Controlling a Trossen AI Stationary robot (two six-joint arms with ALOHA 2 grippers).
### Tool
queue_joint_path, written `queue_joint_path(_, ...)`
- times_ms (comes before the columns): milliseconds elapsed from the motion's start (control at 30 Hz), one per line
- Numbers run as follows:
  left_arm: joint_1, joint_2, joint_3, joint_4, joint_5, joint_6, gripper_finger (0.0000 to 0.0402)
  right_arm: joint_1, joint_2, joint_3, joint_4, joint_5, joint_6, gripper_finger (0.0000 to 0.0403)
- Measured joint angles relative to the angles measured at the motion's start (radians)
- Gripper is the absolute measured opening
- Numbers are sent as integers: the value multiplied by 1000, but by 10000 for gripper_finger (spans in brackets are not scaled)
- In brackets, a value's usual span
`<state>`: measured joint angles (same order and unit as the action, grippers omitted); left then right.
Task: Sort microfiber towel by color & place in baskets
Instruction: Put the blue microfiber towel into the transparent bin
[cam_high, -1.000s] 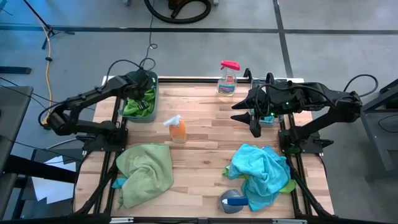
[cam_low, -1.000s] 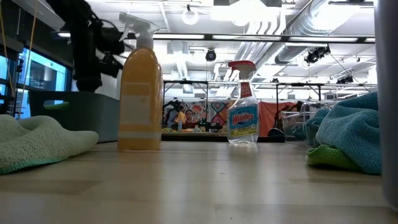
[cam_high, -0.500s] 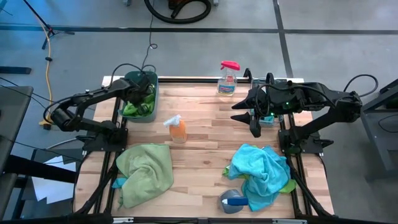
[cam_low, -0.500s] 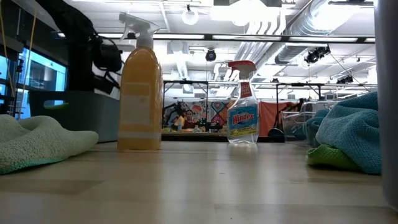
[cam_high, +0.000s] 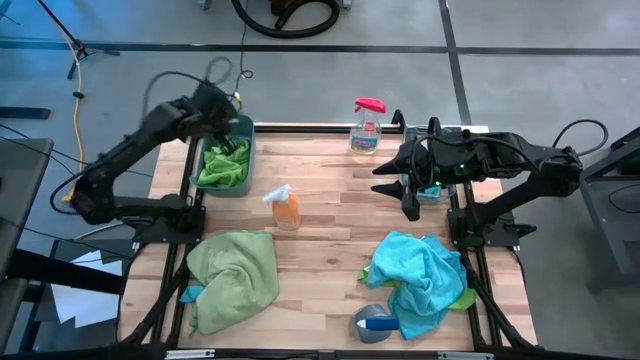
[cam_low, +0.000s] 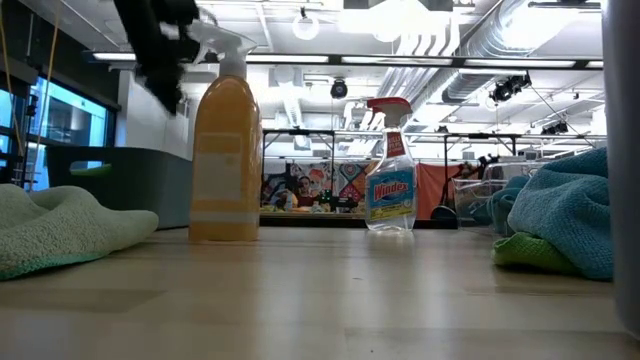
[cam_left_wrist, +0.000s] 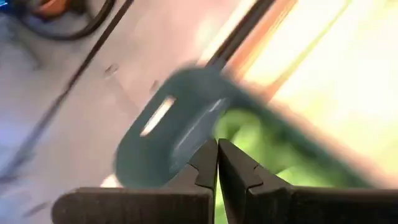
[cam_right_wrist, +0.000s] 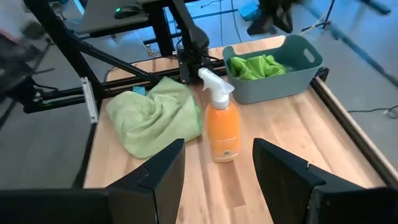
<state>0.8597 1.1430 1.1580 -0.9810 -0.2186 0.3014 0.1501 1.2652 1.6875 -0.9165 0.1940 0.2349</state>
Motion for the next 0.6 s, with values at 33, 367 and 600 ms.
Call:
queue_joint_path(33, -2, -21, 21, 3, 67, -41, 1, 0, 0, 0, 0, 11, -8, 185)
queue_joint_path(367, -120, -343, 9, 291, 555, -418, 1, -17, 0, 0, 40, 143, -102, 185)
queue_joint_path(600, -281, -524, -79, 438, 450, -606, 1, -109, 0, 0, 45, 98, -158, 185)
